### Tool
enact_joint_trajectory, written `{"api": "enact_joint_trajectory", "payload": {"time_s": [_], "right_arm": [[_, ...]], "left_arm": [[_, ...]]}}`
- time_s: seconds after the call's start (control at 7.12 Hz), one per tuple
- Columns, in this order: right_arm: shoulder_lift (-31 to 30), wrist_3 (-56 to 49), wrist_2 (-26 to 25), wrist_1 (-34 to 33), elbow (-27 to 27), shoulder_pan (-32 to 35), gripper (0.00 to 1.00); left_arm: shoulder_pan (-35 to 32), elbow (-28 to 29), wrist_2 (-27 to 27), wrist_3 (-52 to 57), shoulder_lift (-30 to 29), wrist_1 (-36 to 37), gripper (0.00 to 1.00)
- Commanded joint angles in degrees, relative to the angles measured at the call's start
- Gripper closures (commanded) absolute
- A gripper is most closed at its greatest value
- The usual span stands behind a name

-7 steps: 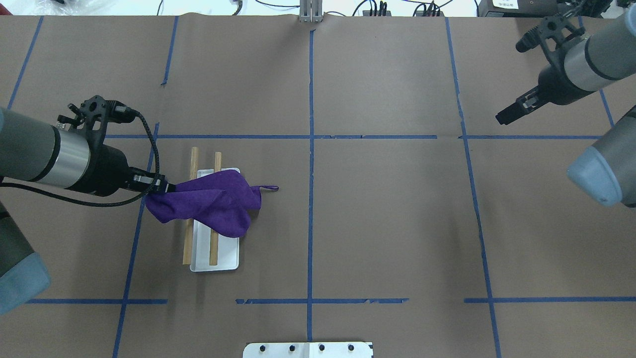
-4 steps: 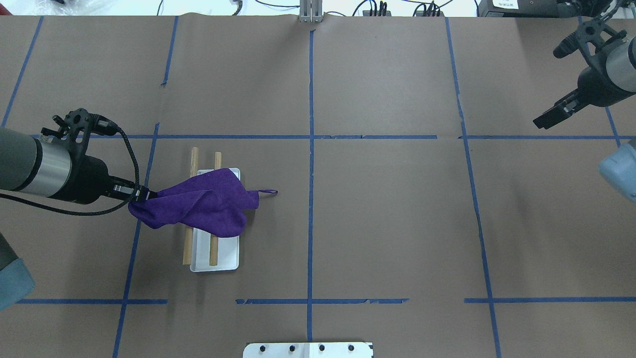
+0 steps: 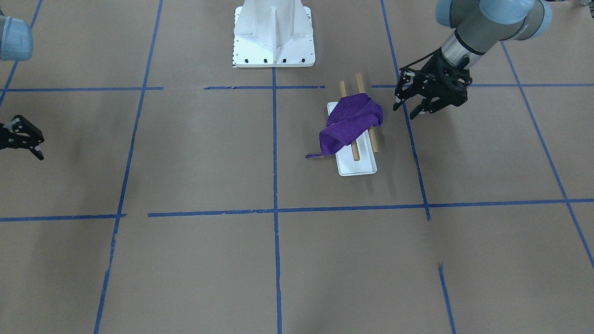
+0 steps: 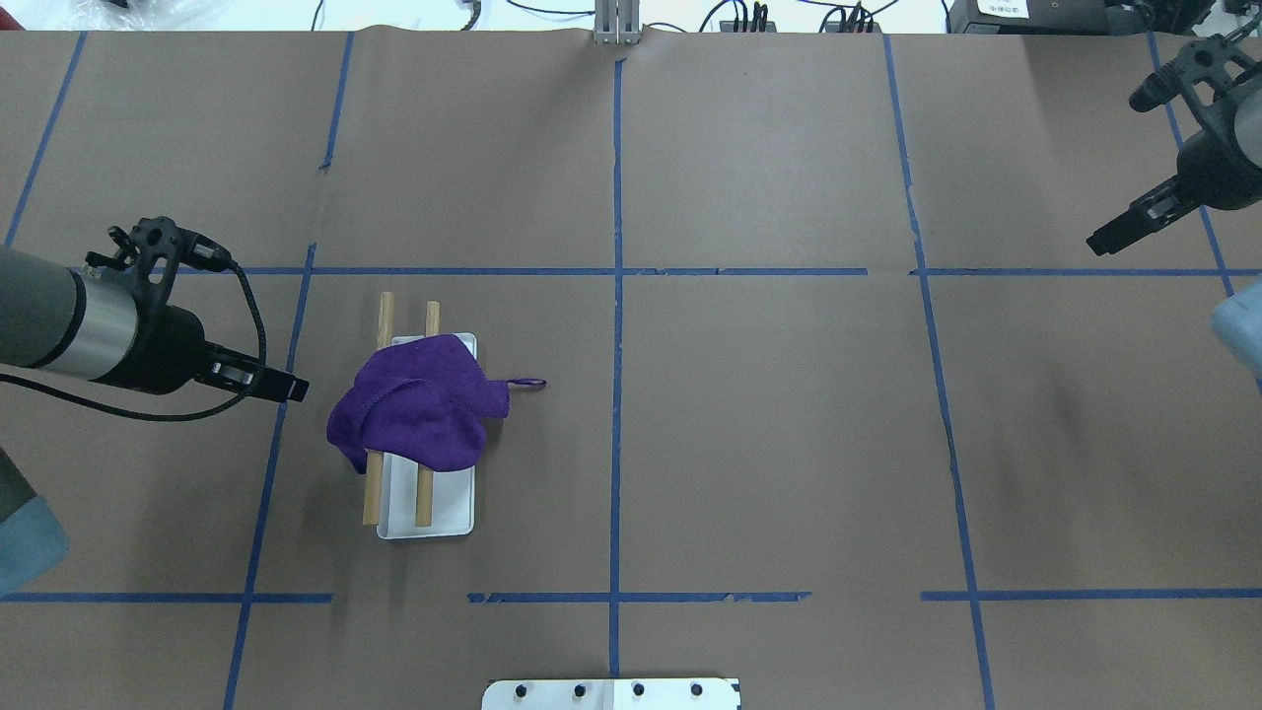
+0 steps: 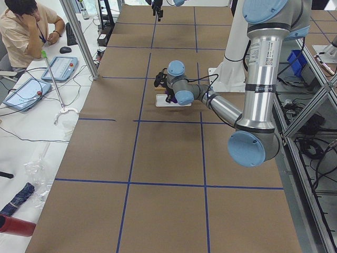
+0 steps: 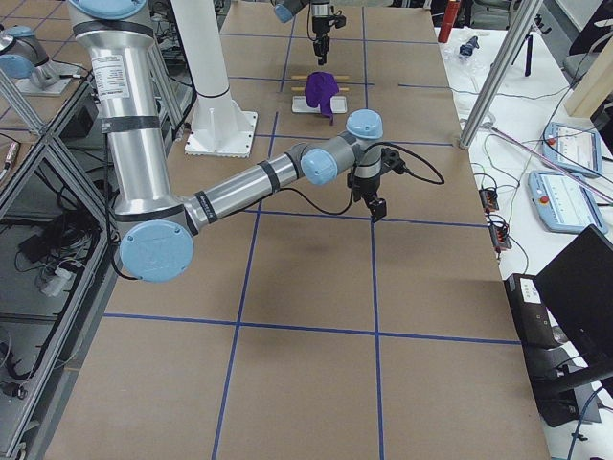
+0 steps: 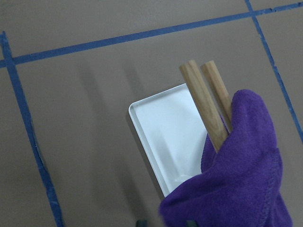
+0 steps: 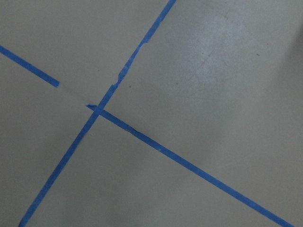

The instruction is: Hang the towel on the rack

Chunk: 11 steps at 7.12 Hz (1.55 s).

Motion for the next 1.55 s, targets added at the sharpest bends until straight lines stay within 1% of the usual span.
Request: {"api": "enact_joint_trajectory", "payload": {"time_s": [0.0,0.14,0.28,0.42,0.56,0.7,0.84,0.98,1.12,1.26,1.4], "right_arm": [[-3.0,0.0,0.9,-0.8,-1.3,4.4,0.00],[-5.9,-0.5,0.8,-0.8,-2.7,8.0,0.00],[-8.3,-0.3,0.9,-0.5,-5.6,11.3,0.00],[-10.3,-0.5,1.0,-0.4,-8.4,15.1,0.00],[-13.1,-1.2,1.8,-0.3,-8.9,18.0,0.00],[-15.4,-3.8,6.4,-0.3,-9.0,20.8,0.00],[-17.8,-3.9,8.6,-0.3,-8.7,22.9,0.00],[-17.5,-3.5,9.4,-1.1,-7.9,24.4,0.00],[-16.3,-3.4,9.1,-2.3,-8.2,24.3,0.00],[-12.7,-3.3,8.6,-7.9,-7.9,24.1,0.00],[-11.6,-3.4,7.7,-9.9,-8.2,23.9,0.00]], "left_arm": [[-8.3,1.4,-2.6,12.0,4.0,0.5,0.00],[-14.8,4.6,-8.7,14.2,5.8,0.5,0.00],[-18.8,7.4,-13.7,14.2,8.0,0.6,0.00],[-24.7,11.7,-17.9,14.5,9.0,2.1,0.00],[-27.9,13.2,-19.2,19.9,9.8,2.8,0.00],[-31.7,15.0,-19.2,25.4,11.8,3.9,0.00],[-34.1,17.0,-19.0,29.3,12.8,6.0,0.00],[-36.2,17.1,-19.0,33.2,12.9,10.9,0.00],[-37.4,16.8,-18.6,38.7,12.7,19.0,0.00],[-40.7,16.5,-17.4,43.5,12.4,23.7,0.00],[-41.1,16.4,-16.6,46.0,12.4,25.0,0.00]]}}
